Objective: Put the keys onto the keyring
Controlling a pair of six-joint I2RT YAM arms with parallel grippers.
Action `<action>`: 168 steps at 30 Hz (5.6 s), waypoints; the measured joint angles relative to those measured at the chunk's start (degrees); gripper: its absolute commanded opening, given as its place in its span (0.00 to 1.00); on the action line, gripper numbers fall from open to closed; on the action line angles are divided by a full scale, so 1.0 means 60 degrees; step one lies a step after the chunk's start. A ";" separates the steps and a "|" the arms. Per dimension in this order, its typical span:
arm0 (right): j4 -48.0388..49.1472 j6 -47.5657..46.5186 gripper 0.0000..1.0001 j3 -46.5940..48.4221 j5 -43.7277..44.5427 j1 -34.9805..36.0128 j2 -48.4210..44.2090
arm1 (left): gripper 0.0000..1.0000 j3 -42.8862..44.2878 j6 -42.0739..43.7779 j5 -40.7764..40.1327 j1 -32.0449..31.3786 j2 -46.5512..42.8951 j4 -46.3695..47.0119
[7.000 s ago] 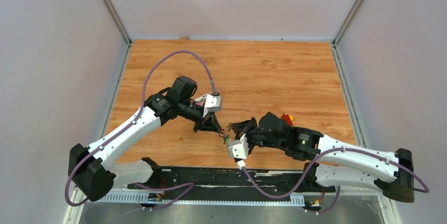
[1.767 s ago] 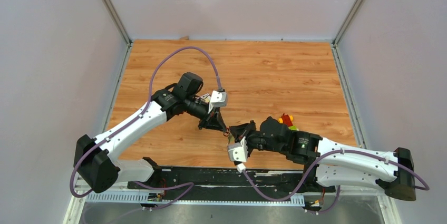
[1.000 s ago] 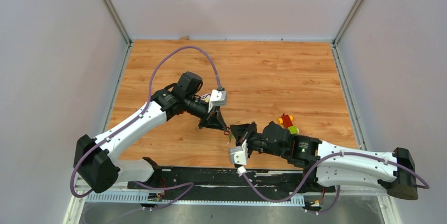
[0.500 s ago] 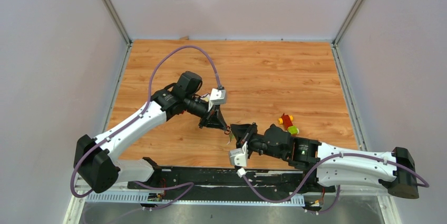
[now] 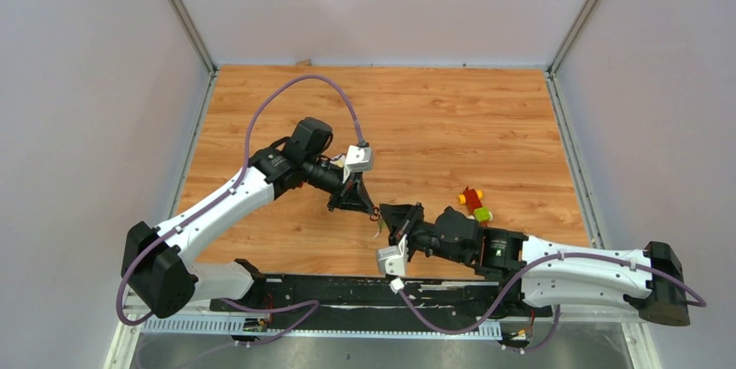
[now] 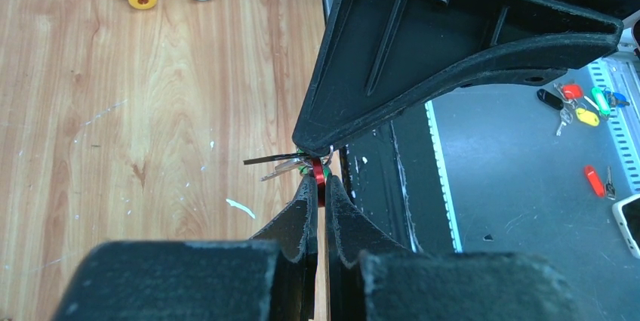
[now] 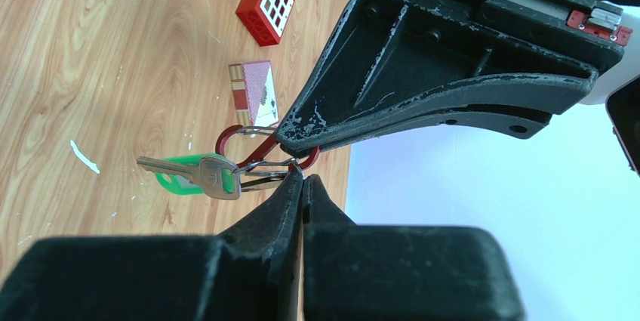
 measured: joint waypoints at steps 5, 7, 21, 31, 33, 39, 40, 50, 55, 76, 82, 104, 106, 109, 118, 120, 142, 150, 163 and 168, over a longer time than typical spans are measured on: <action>0.0255 -0.0248 0.00 -0.0138 0.0178 0.0076 0.0000 | 0.00 -0.0004 -0.0062 0.0029 0.0033 0.0000 0.0033; 0.0393 -0.0346 0.00 -0.0215 0.0244 0.0091 -0.0004 | 0.00 -0.0004 -0.0117 0.0036 0.0047 0.0000 0.0073; 0.1341 -0.0958 0.00 -0.0732 0.0528 0.0102 -0.0193 | 0.00 -0.0025 -0.0896 0.0219 0.0131 0.0000 0.0583; 0.1898 -0.1049 0.00 -0.0845 0.0780 0.0098 -0.0157 | 0.00 -0.0062 -0.1461 0.0576 0.0291 0.0000 0.1016; 0.1934 -0.1035 0.00 -0.0845 0.0816 0.0098 -0.0113 | 0.00 -0.0062 -0.1457 0.0565 0.0302 0.0004 0.1009; 0.1880 -0.0951 0.00 -0.0845 0.0816 0.0098 -0.0124 | 0.00 -0.0062 -0.1366 0.0532 0.0306 0.0022 0.0965; 0.1858 -0.0943 0.00 -0.0845 0.0798 0.0098 -0.0142 | 0.00 -0.0062 -0.1337 0.0532 0.0306 0.0022 0.0943; 0.1246 -0.0594 0.00 -0.0710 0.0208 0.0098 -0.0302 | 0.00 -0.0062 -0.0594 0.0124 0.0069 0.0062 0.0342; 0.0984 -0.0477 0.00 -0.0506 0.0051 0.0098 -0.0142 | 0.00 -0.0062 -0.0412 -0.0029 -0.0036 0.0095 0.0164; -0.0200 -0.0200 0.17 0.0240 -0.0233 -0.0350 0.0313 | 0.00 -0.0062 0.0342 -0.0597 -0.0193 -0.0430 -0.0291; -0.0612 -0.0098 0.18 0.0255 -0.0262 -0.0452 0.0346 | 0.00 -0.0062 0.0525 -0.0849 -0.0215 -0.0608 -0.0375; -0.0481 0.1789 0.56 0.0539 -0.0488 -0.2510 -0.0718 | 0.00 0.0525 0.1392 -0.6710 -0.0368 -0.0484 -0.0885; -0.0299 0.1912 0.56 0.0539 -0.0386 -0.2692 -0.0812 | 0.00 0.1024 0.1417 -0.7417 -0.0554 0.0244 -0.1151; -0.0106 0.2069 0.56 0.0539 -0.0259 -0.2951 -0.1078 | 0.00 0.1275 0.1413 -0.8255 -0.0863 0.1177 -0.1373; 0.0036 0.2364 0.57 0.0539 -0.0098 -0.3701 -0.1858 | 0.02 0.2033 0.1319 -1.0513 -0.2011 0.3763 -0.2047; 0.0036 0.2422 0.56 0.0554 -0.0084 -0.3865 -0.2047 | 0.05 0.2412 0.1264 -1.0845 -0.2273 0.4302 -0.2102; 0.0127 0.2565 0.57 0.0688 -0.0113 -0.4040 -0.2233 | 0.59 0.2703 0.0849 -1.1468 -0.3260 0.5482 -0.2320; 0.0113 0.2561 0.57 0.0688 -0.0153 -0.4036 -0.2229 | 0.46 0.2426 0.0925 -0.9949 -0.2656 0.5198 -0.2452; 0.0102 0.2561 0.57 0.0688 -0.0280 -0.4040 -0.2178 | 0.49 0.2783 0.0674 -0.8459 -0.2284 0.6153 -0.2463; 0.0095 0.2565 0.57 0.0688 -0.0310 -0.4040 -0.2113 | 0.49 0.2787 0.0656 -0.8295 -0.2284 0.6349 -0.2412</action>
